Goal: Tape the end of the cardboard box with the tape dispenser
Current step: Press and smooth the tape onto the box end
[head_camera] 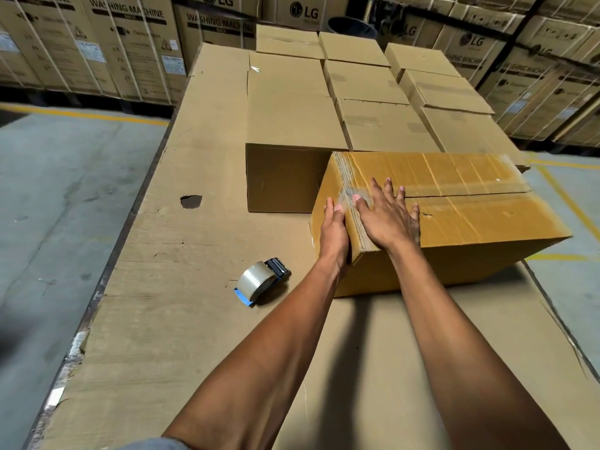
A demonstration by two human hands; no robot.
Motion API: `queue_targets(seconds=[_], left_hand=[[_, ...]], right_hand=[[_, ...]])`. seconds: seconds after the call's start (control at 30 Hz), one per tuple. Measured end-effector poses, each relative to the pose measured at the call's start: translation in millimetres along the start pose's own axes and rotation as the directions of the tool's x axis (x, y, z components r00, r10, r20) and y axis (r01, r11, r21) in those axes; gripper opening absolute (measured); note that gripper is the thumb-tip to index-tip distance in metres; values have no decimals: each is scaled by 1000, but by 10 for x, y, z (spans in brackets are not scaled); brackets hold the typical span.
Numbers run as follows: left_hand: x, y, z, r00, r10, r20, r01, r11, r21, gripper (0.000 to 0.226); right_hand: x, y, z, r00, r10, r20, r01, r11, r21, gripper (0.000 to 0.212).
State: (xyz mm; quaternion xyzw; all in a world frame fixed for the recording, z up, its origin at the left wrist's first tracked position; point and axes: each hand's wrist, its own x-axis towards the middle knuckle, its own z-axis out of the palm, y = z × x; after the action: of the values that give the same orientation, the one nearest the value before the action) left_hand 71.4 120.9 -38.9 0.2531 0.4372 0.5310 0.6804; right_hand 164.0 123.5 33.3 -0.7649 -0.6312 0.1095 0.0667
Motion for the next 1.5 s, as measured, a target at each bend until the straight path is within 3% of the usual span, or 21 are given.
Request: queue_targets(seconds=[0.17, 0.3, 0.47, 0.6, 0.77, 0.87, 1.17, 1.3, 1.4, 1.5], left_hand=[[6, 42, 1, 999, -16, -34, 14, 999, -49, 56], [-77, 80, 17, 1000, -12, 6, 12, 1000, 3, 80], [18, -20, 2, 996, -8, -85, 5, 999, -34, 52], [27, -30, -31, 990, -14, -143, 16, 1000, 13, 45], [134, 221, -1, 986, -91, -137, 87, 996, -33, 55], [182, 244, 14, 982, -109, -151, 109, 994, -5, 62], [217, 218, -5, 977, -65, -201, 55, 997, -56, 26], [185, 255, -12, 971, -106, -213, 90, 993, -82, 20], [137, 265, 20, 980, -118, -162, 97, 987, -128, 43], [168, 249, 3, 981, -119, -151, 90, 979, -182, 40]], right_hand=[[26, -5, 16, 1000, 16, -6, -16, 1000, -13, 67], [3, -31, 12, 999, 36, -22, -36, 999, -2, 90], [32, -9, 33, 1000, 19, -18, -20, 1000, -17, 69], [36, -5, 31, 1000, 28, -14, -28, 999, -19, 62], [78, -156, -34, 987, 94, -130, -91, 995, 27, 89], [99, -204, -38, 971, 124, -204, -122, 992, 27, 92], [171, -226, 45, 984, 113, -138, -105, 992, 63, 64], [183, -229, 30, 979, 170, -111, -162, 983, 81, 79], [181, -246, 24, 977, 195, -83, -191, 980, 58, 104], [196, -231, 46, 979, 189, -82, -184, 981, 65, 90]])
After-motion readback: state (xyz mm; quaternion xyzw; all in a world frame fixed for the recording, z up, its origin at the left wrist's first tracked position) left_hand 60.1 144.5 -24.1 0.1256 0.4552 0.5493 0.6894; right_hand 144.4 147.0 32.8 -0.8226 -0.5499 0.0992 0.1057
